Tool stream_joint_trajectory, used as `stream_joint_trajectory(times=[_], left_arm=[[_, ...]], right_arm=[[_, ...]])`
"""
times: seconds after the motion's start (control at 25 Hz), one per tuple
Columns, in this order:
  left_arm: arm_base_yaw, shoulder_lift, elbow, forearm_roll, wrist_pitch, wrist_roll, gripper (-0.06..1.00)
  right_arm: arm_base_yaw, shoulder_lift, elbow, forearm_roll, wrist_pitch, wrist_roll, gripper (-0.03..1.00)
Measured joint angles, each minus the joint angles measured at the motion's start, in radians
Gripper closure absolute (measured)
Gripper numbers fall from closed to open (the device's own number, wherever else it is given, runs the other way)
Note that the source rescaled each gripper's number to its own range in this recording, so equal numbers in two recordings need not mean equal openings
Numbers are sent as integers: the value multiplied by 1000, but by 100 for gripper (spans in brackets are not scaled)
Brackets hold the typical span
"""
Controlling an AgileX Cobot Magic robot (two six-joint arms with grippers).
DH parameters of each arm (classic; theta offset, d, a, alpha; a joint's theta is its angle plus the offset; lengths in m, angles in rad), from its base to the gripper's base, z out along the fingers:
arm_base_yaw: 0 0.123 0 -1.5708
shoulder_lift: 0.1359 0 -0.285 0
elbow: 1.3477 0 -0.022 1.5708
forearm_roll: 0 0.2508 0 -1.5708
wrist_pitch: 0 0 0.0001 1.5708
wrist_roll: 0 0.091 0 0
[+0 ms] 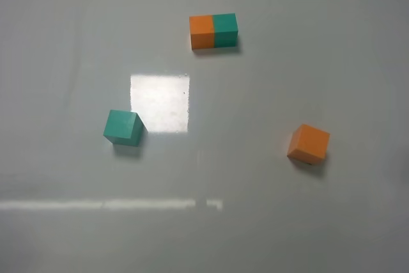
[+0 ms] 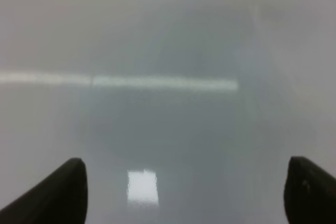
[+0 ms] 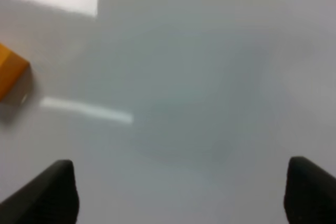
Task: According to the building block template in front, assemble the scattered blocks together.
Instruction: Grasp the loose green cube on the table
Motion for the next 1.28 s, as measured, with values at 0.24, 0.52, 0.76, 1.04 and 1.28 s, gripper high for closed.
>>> stream_joint_trajectory(times=[0.24, 0.52, 0.76, 1.04, 1.28], left_arm=[[0, 0, 0, 0, -1, -1, 88], [0, 0, 0, 0, -1, -1, 94], [0, 0, 0, 0, -1, -1, 94], [0, 0, 0, 0, -1, -1, 94], [0, 0, 0, 0, -1, -1, 94]], right_arm=[[81, 286, -243, 85, 1, -268, 5], [412, 523, -461, -54, 76, -238, 5], [728, 708, -600, -238, 122, -87, 5], [932, 916, -765, -278, 143, -46, 5], [1038, 1104, -920, -308, 175, 5, 5]])
